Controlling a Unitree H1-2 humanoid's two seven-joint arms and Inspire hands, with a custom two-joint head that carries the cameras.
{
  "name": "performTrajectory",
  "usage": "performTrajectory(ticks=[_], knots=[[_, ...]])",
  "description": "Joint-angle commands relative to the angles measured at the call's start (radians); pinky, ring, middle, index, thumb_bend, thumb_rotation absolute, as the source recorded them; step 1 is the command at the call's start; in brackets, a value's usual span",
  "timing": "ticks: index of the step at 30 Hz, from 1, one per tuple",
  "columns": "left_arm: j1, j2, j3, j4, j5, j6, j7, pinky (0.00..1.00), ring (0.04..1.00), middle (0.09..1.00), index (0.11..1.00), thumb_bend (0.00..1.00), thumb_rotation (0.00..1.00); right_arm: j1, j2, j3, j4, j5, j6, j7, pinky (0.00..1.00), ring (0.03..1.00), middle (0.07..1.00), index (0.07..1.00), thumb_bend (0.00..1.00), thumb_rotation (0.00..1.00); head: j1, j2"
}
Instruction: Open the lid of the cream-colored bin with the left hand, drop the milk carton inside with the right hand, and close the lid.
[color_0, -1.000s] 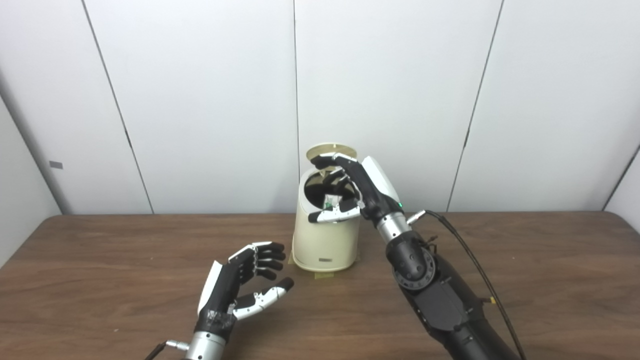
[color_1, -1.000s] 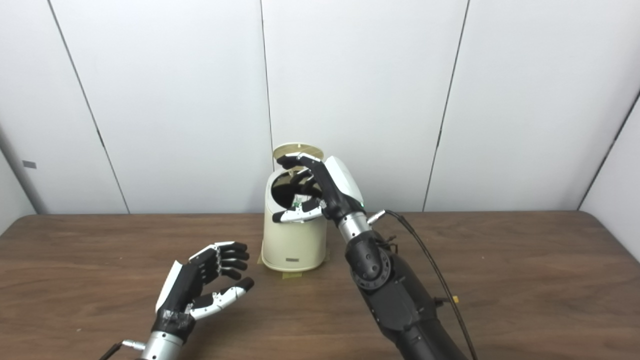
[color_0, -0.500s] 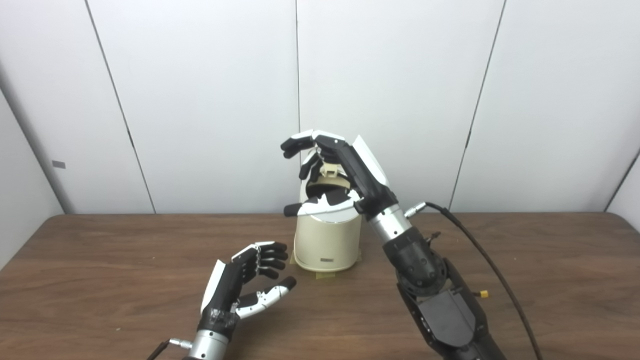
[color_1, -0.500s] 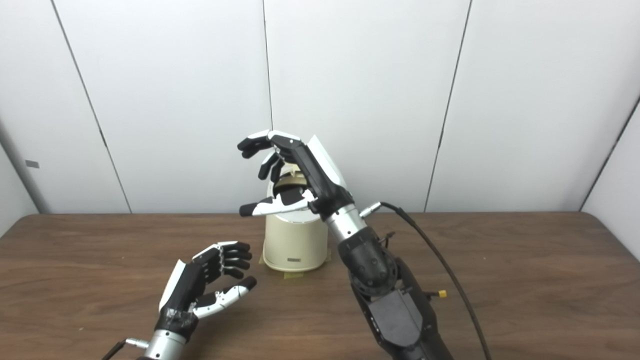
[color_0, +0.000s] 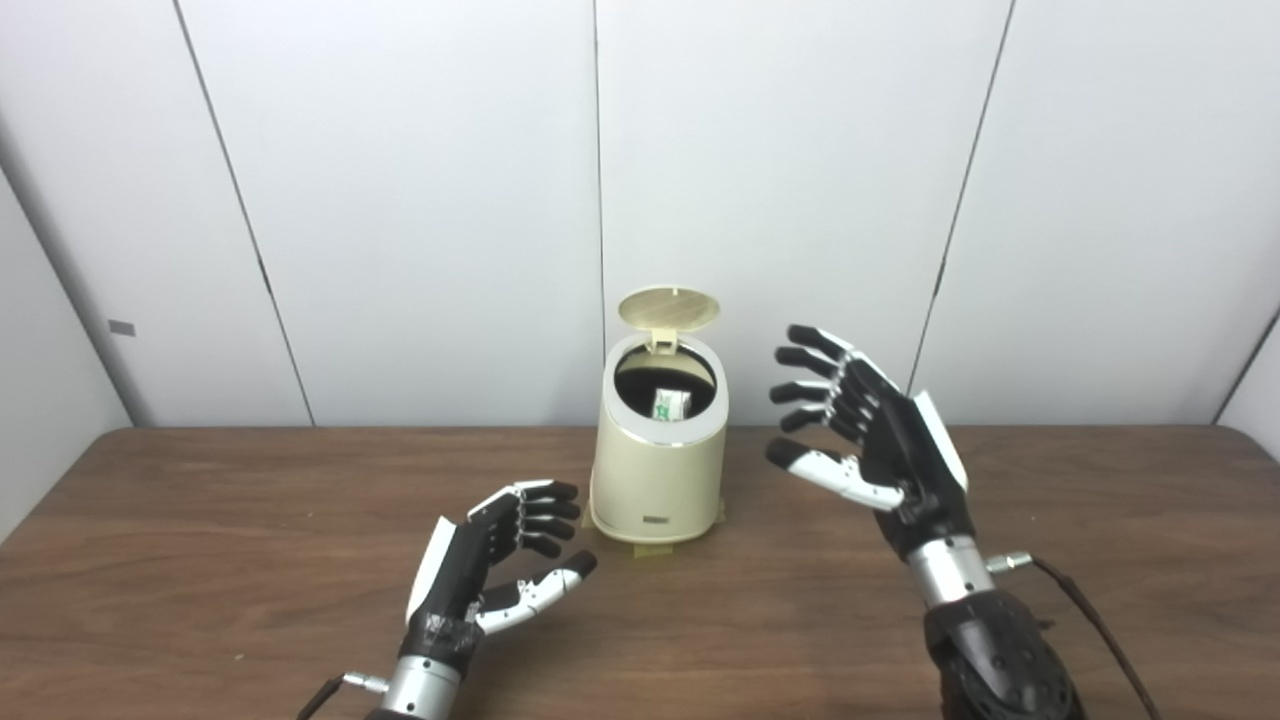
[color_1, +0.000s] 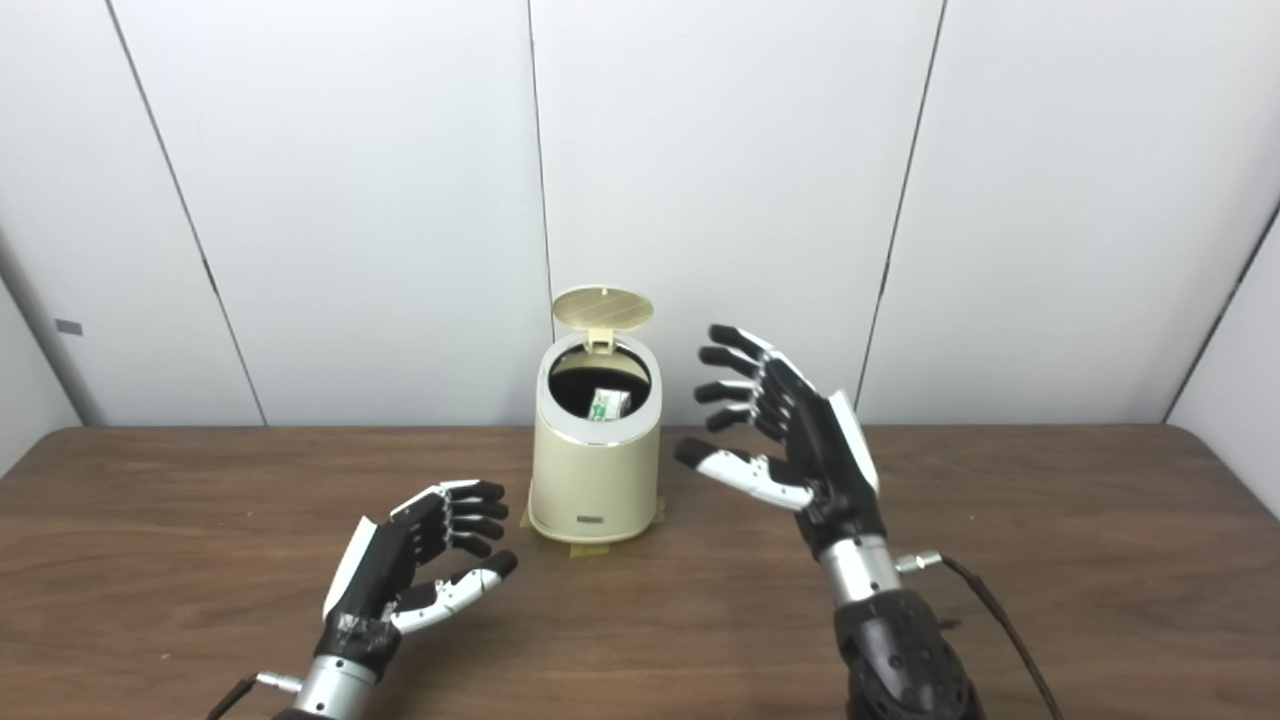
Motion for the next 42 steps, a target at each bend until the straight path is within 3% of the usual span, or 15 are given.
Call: performTrajectory(ticks=[1, 5, 8, 11, 13, 18, 19, 25, 34, 42], knots=[[0.002, -0.001, 0.003, -0.015, -0.007, -0.04, 0.002, 0.58, 0.637, 0.677, 0.699, 0.65, 0.12, -0.023, -0.003, -0.008, -0.04, 0.045, -0.032, 0.022, 0.61, 0.754, 0.834, 0.857, 0.81, 0.48, 0.003, 0.0], [0.013, -0.004, 0.009, -0.052, -0.024, -0.019, 0.0, 0.59, 0.654, 0.703, 0.726, 0.65, 0.12, 0.034, -0.019, -0.015, -0.042, 0.09, -0.064, 0.059, 0.66, 0.786, 0.863, 0.867, 0.82, 0.45, 0.01, 0.002], [0.021, -0.007, 0.012, -0.096, -0.032, 0.019, -0.002, 0.6, 0.698, 0.774, 0.779, 0.66, 0.14, 0.067, -0.023, -0.018, -0.036, 0.09, -0.086, 0.07, 0.66, 0.796, 0.865, 0.862, 0.83, 0.43, 0.014, 0.003], [0.018, 0.0, 0.013, -0.147, -0.034, 0.073, -0.013, 0.65, 0.785, 0.866, 0.857, 0.69, 0.22, 0.085, -0.025, -0.021, -0.018, 0.092, -0.104, 0.075, 0.67, 0.81, 0.87, 0.868, 0.84, 0.43, 0.019, 0.003], [0.001, 0.012, 0.013, -0.174, -0.029, 0.106, -0.022, 0.71, 0.845, 0.919, 0.911, 0.77, 0.3, 0.093, -0.026, -0.024, -0.004, 0.1, -0.117, 0.079, 0.68, 0.811, 0.873, 0.87, 0.84, 0.43, 0.026, 0.001], [-0.097, 0.061, 0.009, -0.203, 0.002, 0.173, -0.058, 0.79, 0.938, 0.99, 0.996, 0.9, 0.41, 0.099, -0.035, -0.027, 0.025, 0.11, -0.144, 0.087, 0.69, 0.823, 0.888, 0.885, 0.84, 0.44, 0.028, -0.002], [-0.123, 0.067, 0.009, -0.203, -0.003, 0.187, -0.067, 0.83, 0.982, 0.998, 1.0, 0.93, 0.39, 0.1, -0.036, -0.028, 0.026, 0.111, -0.146, 0.088, 0.68, 0.821, 0.886, 0.883, 0.84, 0.43, 0.028, -0.002], [-0.287, 0.092, -0.004, -0.171, -0.007, 0.265, -0.109, 0.94, 1.0, 1.0, 1.0, 0.97, 0.36, 0.105, -0.039, -0.033, 0.036, 0.104, -0.16, 0.092, 0.68, 0.82, 0.892, 0.891, 0.83, 0.44, 0.024, -0.011], [-0.473, 0.108, -0.042, -0.068, 0.083, 0.309, -0.121, 0.86, 1.0, 1.0, 1.0, 1.0, 0.38, 0.103, -0.03, -0.028, 0.032, 0.086, -0.157, 0.081, 0.66, 0.803, 0.875, 0.886, 0.84, 0.45, 0.02, -0.023], [-0.597, 0.128, -0.094, 0.037, 0.175, 0.318, -0.124, 0.85, 1.0, 1.0, 1.0, 1.0, 0.38, 0.103, -0.021, -0.023, 0.019, 0.092, -0.147, 0.085, 0.64, 0.803, 0.869, 0.881, 0.85, 0.45, 0.011, -0.029]])
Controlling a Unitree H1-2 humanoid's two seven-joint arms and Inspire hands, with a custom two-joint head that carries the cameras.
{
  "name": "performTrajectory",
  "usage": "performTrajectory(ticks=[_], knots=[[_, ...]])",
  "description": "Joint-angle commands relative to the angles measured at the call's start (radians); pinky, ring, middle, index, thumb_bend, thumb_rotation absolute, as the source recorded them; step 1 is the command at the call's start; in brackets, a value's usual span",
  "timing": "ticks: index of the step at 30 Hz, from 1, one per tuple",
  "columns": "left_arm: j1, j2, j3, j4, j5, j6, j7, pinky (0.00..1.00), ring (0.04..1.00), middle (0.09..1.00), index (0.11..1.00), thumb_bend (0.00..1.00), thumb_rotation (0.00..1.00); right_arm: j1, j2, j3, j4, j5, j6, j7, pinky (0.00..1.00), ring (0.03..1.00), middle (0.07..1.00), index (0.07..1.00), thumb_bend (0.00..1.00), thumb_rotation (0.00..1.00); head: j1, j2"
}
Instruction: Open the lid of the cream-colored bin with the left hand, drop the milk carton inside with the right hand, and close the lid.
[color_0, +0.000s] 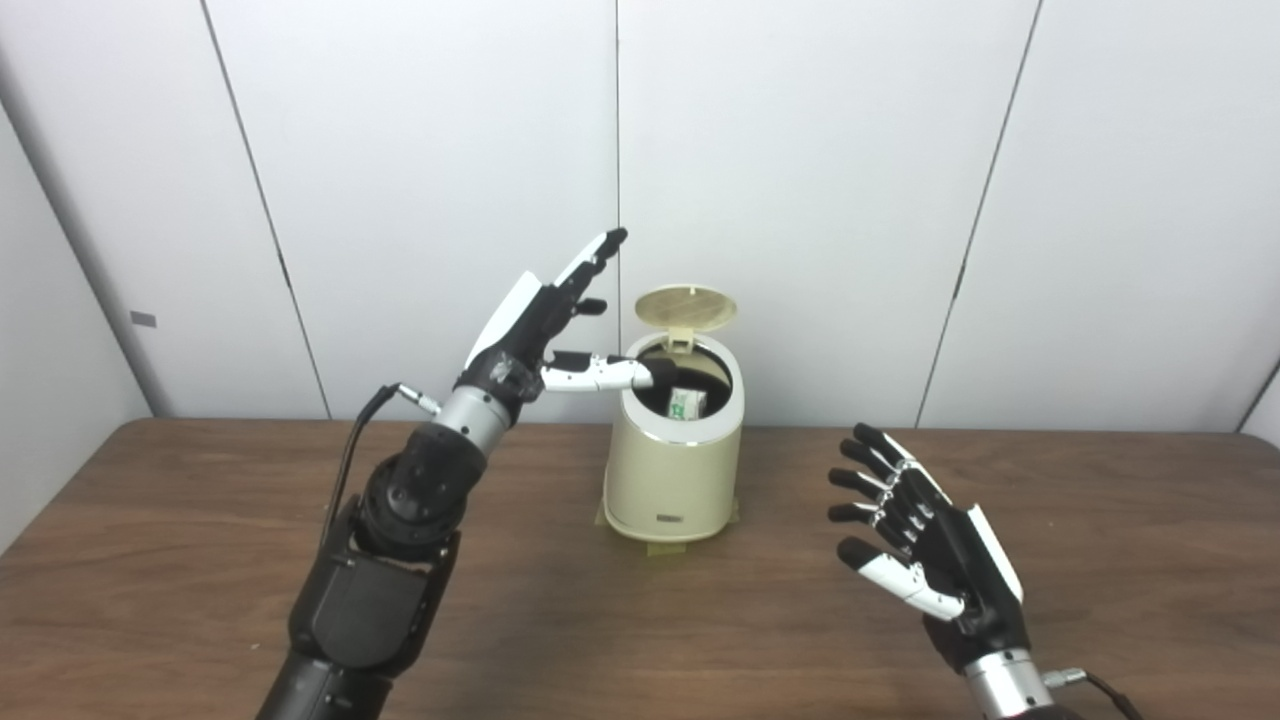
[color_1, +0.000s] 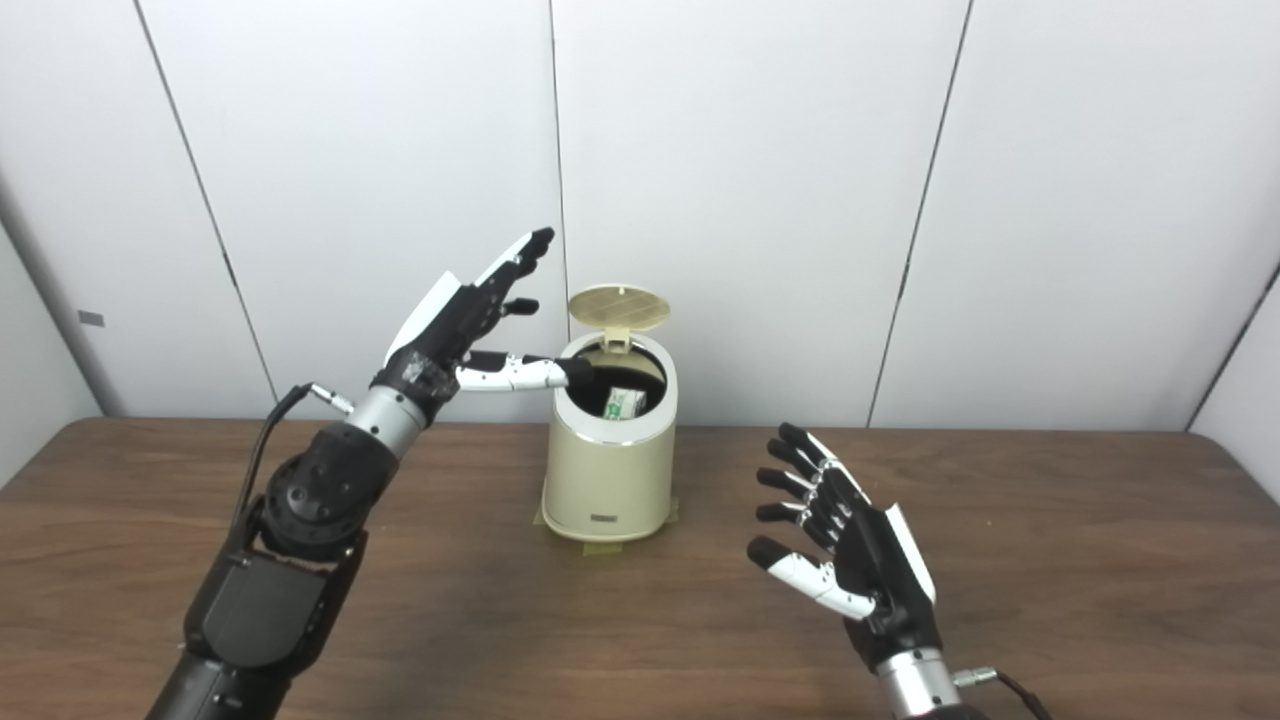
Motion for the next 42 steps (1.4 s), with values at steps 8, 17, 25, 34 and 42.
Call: performTrajectory(ticks=[8, 17, 25, 34, 42], knots=[[-0.152, 0.017, -0.067, 0.088, 0.112, -0.033, 0.002, 0.84, 0.967, 0.995, 1.0, 0.99, 0.39, -0.026, 0.01, 0.009, -0.058, -0.004, -0.009, -0.003, 0.63, 0.783, 0.855, 0.878, 0.84, 0.45, -0.011, -0.004], [-0.191, 0.042, -0.144, 0.141, 0.186, -0.066, -0.042, 0.91, 0.996, 0.95, 0.915, 0.99, 0.38, -0.024, 0.029, 0.02, -0.08, -0.024, 0.008, -0.007, 0.63, 0.757, 0.856, 0.88, 0.84, 0.47, -0.034, -0.003], [-0.19, 0.058, -0.157, 0.106, 0.211, -0.042, -0.098, 1.0, 1.0, 0.91, 0.86, 1.0, 0.4, -0.024, 0.036, 0.026, -0.082, -0.031, 0.009, -0.007, 0.63, 0.753, 0.859, 0.879, 0.82, 0.47, -0.041, -0.004], [-0.18, 0.08, -0.157, 0.078, 0.219, -0.041, -0.149, 1.0, 1.0, 0.898, 0.851, 1.0, 0.4, -0.021, 0.043, 0.034, -0.095, -0.048, 0.02, -0.009, 0.63, 0.759, 0.857, 0.885, 0.82, 0.49, -0.046, 0.004], [-0.164, 0.103, -0.167, 0.019, 0.235, -0.033, -0.192, 1.0, 1.0, 0.876, 0.841, 1.0, 0.37, -0.02, 0.049, 0.037, -0.114, -0.059, 0.04, -0.014, 0.62, 0.757, 0.853, 0.887, 0.84, 0.51, -0.053, 0.014]])
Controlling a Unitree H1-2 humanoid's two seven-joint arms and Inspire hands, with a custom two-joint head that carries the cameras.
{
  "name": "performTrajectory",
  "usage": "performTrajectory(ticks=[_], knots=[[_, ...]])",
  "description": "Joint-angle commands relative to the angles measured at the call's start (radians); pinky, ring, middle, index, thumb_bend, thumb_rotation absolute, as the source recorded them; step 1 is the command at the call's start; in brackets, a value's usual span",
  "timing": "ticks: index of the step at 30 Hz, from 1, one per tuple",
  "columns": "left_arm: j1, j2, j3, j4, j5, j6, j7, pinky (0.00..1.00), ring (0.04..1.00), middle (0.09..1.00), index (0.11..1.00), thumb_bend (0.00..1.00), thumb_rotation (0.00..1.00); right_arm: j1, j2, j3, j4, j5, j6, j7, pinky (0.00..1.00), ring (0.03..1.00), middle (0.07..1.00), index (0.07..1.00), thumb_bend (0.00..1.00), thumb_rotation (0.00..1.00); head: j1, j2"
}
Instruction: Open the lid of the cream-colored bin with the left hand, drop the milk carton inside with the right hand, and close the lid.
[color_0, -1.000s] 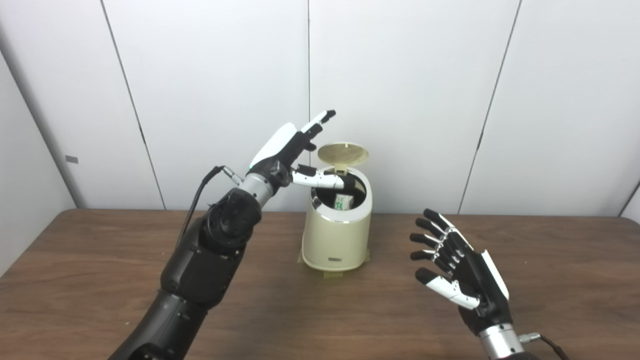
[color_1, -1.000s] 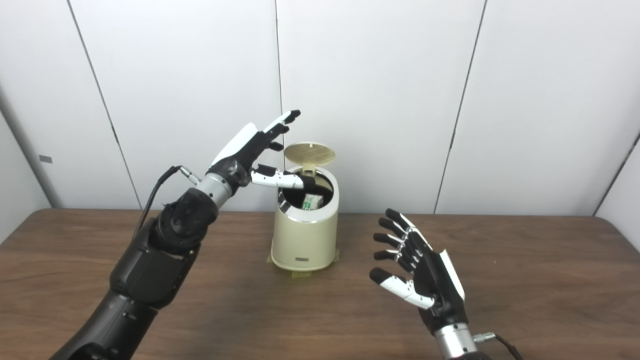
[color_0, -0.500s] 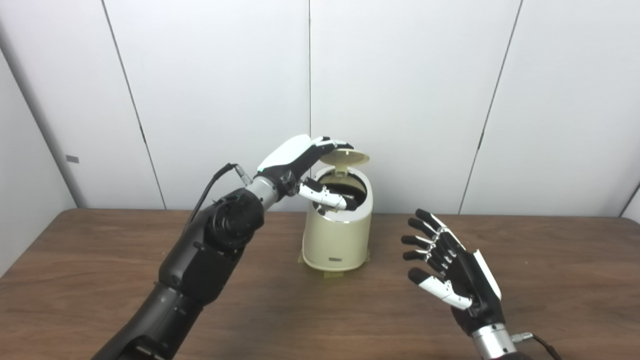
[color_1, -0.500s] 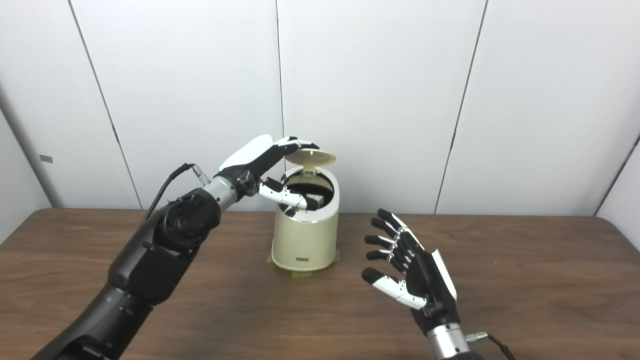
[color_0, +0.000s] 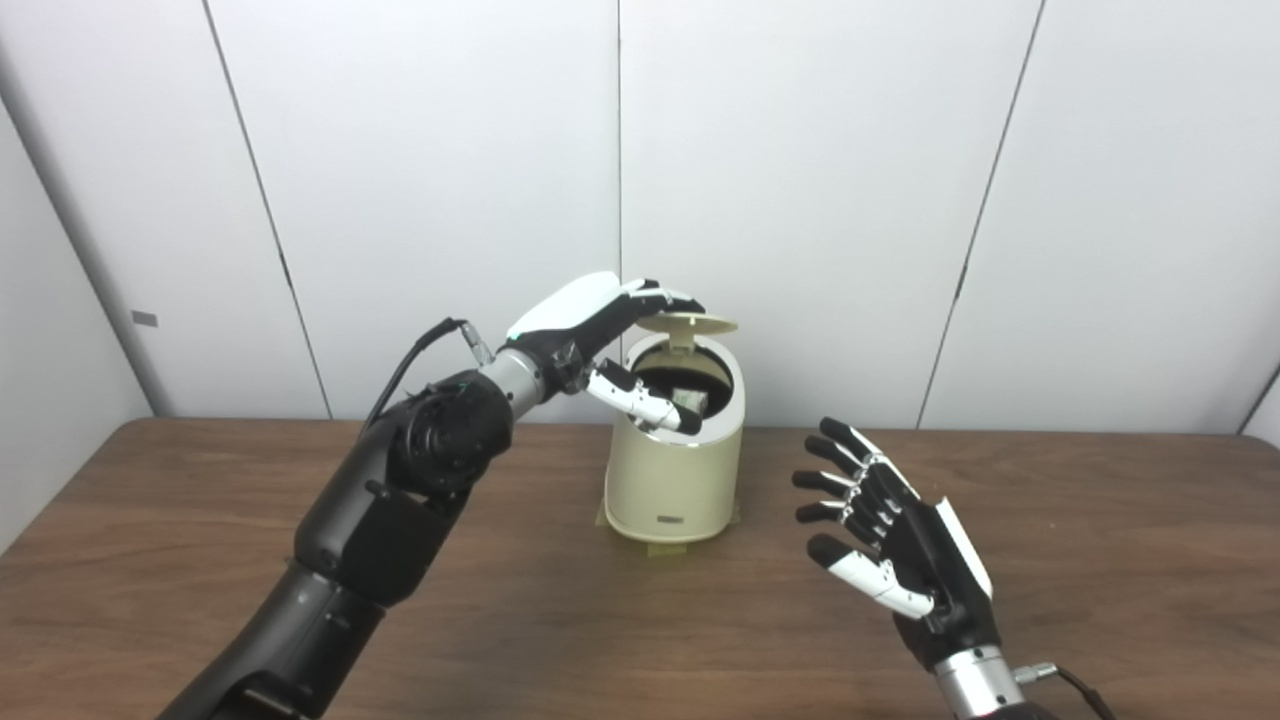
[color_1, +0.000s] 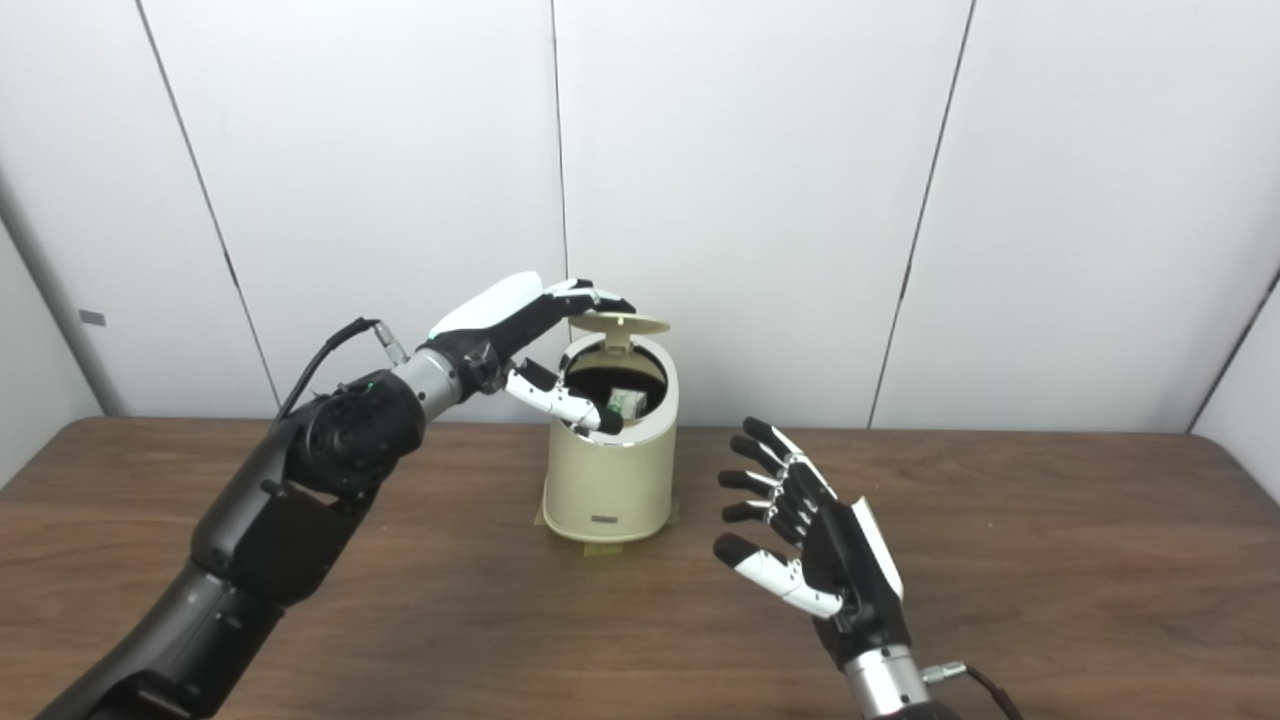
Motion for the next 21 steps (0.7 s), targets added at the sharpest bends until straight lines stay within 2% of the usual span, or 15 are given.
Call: performTrajectory(ticks=[1, 9, 14, 21], knots=[[-0.048, 0.015, 0.005, -0.043, 0.004, 0.0, -0.009, 1.0, 1.0, 0.873, 0.84, 1.0, 0.36, -0.026, 0.003, 0.001, -0.041, 0.002, -0.002, -0.009, 0.62, 0.758, 0.855, 0.888, 0.84, 0.5, 0.0, 0.003], [-0.045, 0.03, -0.008, -0.077, 0.015, 0.014, -0.053, 1.0, 1.0, 0.864, 0.829, 1.0, 0.37, -0.022, 0.006, 0.001, -0.059, -0.005, 0.017, -0.01, 0.62, 0.752, 0.854, 0.888, 0.85, 0.51, -0.006, 0.015], [-0.039, 0.049, -0.028, -0.104, 0.056, -0.004, -0.065, 1.0, 1.0, 0.843, 0.813, 1.0, 0.41, -0.023, 0.005, 0.0, -0.061, -0.006, 0.022, -0.009, 0.61, 0.75, 0.854, 0.891, 0.85, 0.51, -0.005, 0.019], [-0.019, 0.055, -0.036, -0.132, 0.06, -0.013, -0.073, 1.0, 1.0, 0.823, 0.794, 1.0, 0.37, -0.022, 0.006, 0.005, -0.068, -0.02, 0.023, -0.012, 0.61, 0.744, 0.857, 0.89, 0.85, 0.51, -0.007, 0.025]])
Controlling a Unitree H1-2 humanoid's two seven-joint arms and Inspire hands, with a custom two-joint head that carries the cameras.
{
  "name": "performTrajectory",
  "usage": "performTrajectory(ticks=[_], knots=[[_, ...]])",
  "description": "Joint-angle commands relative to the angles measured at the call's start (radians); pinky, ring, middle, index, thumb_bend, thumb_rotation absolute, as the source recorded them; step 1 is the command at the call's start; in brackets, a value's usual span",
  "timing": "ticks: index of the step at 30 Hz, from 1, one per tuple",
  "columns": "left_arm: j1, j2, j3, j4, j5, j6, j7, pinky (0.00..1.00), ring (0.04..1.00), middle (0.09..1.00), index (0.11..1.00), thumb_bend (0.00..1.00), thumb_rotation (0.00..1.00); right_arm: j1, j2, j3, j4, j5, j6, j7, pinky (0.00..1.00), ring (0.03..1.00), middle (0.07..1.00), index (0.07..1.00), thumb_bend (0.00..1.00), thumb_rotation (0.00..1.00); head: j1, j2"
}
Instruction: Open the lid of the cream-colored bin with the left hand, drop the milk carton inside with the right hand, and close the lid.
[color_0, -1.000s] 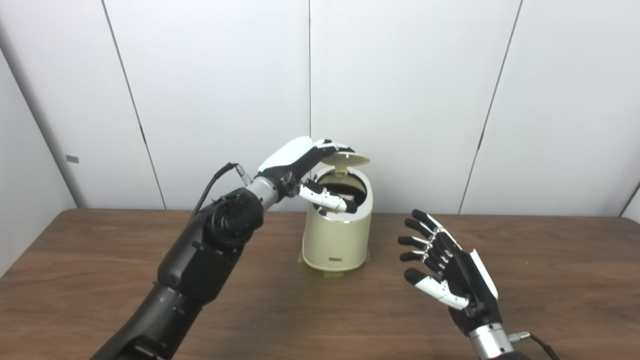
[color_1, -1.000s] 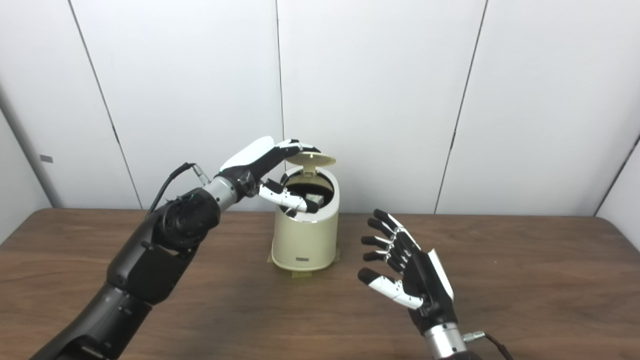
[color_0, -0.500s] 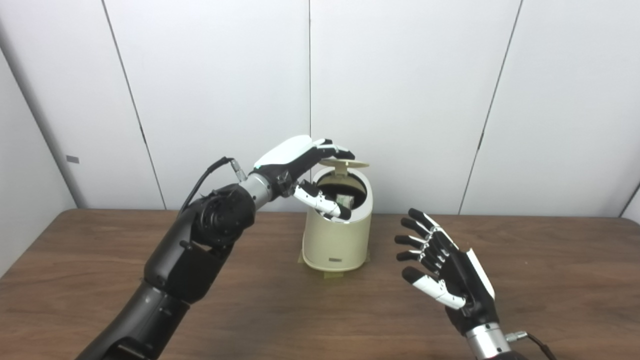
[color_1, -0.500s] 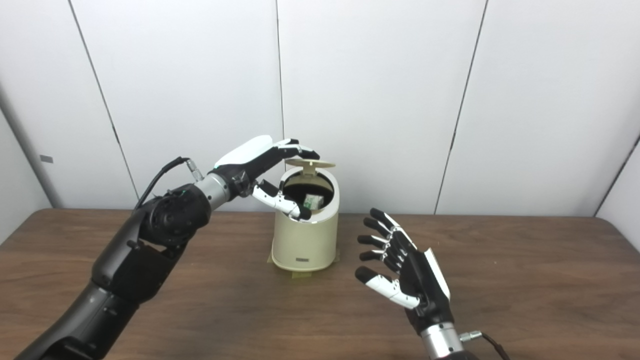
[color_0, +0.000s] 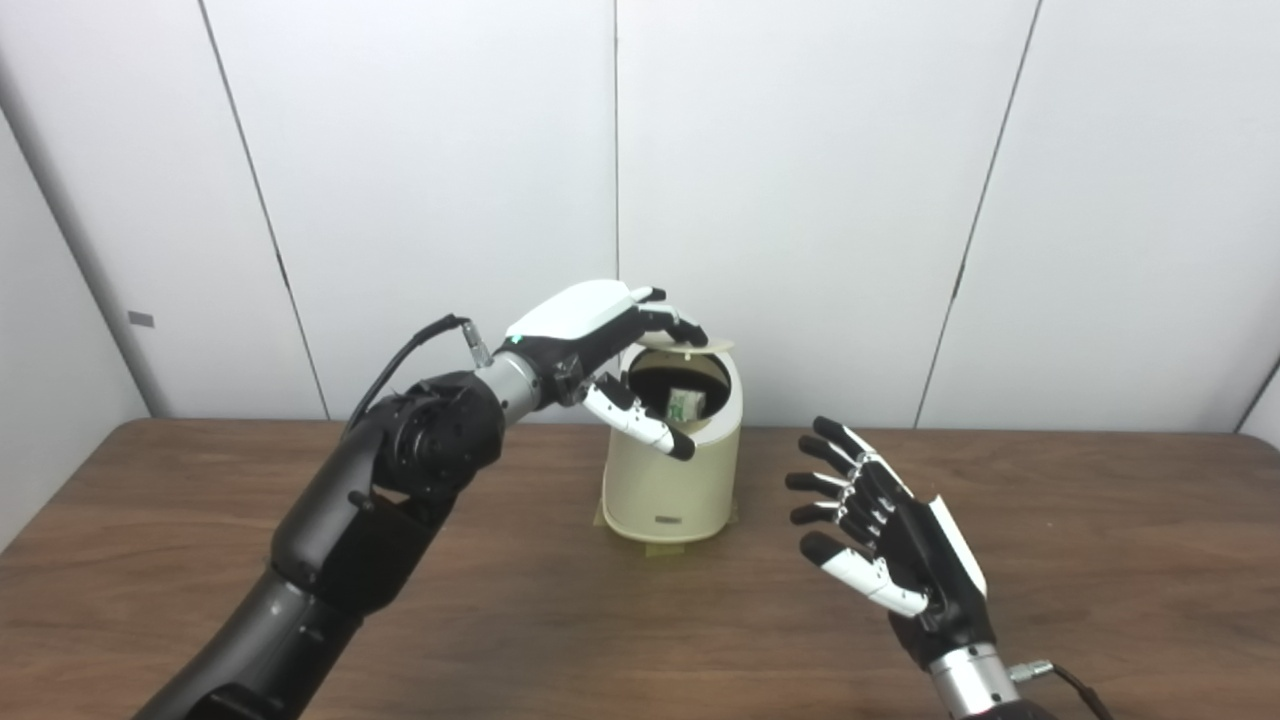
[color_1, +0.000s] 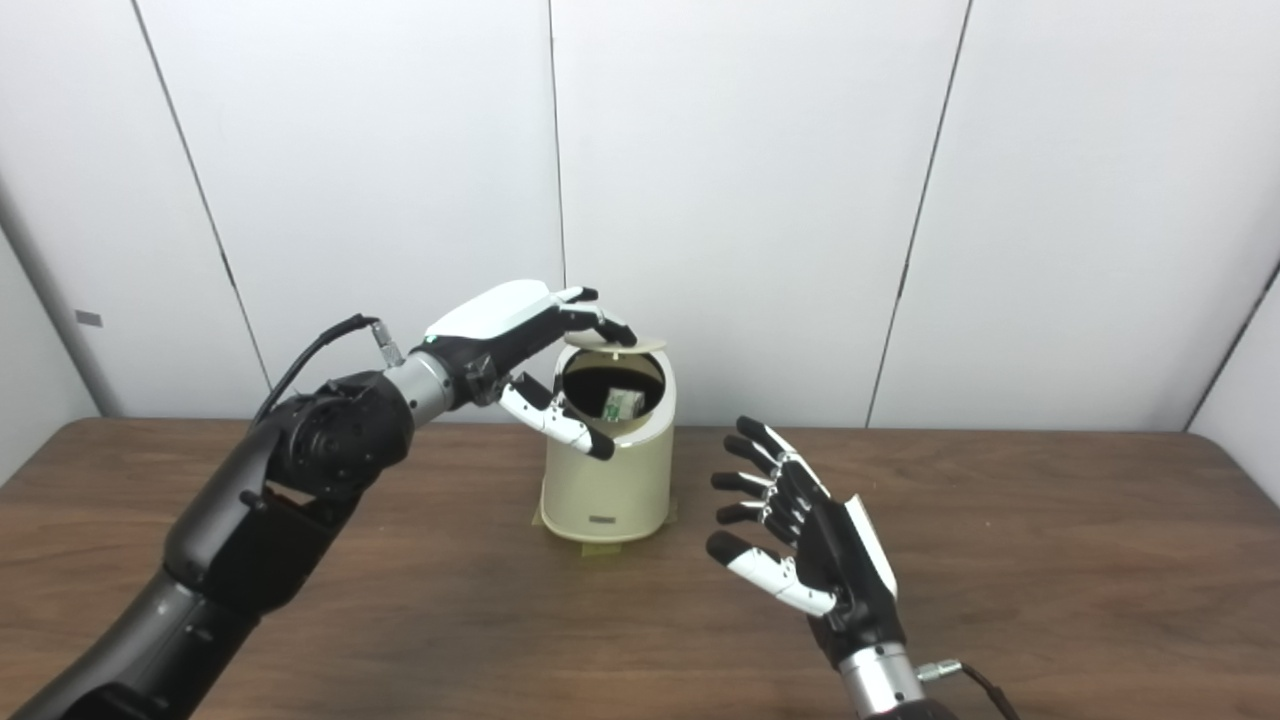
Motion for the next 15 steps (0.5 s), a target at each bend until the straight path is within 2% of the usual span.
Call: performTrajectory(ticks=[1, 7, 15], knots=[[-0.035, 0.018, 0.006, -0.034, 0.003, -0.022, 0.001, 1.0, 1.0, 0.821, 0.794, 1.0, 0.37, -0.026, 0.002, 0.0, -0.042, -0.002, -0.012, -0.011, 0.61, 0.744, 0.856, 0.89, 0.84, 0.51, 0.001, 0.006], [-0.015, 0.019, 0.0, -0.058, 0.024, -0.016, -0.012, 1.0, 1.0, 0.811, 0.786, 1.0, 0.37, -0.026, 0.007, 0.0, -0.057, 0.002, 0.007, -0.011, 0.6, 0.742, 0.857, 0.887, 0.85, 0.5, 0.0, 0.01], [0.031, 0.031, -0.03, -0.077, 0.095, -0.043, -0.013, 1.0, 1.0, 0.788, 0.767, 1.0, 0.43, -0.03, 0.01, -0.002, -0.059, 0.008, 0.011, -0.009, 0.6, 0.75, 0.861, 0.888, 0.85, 0.49, -0.003, 0.016]])
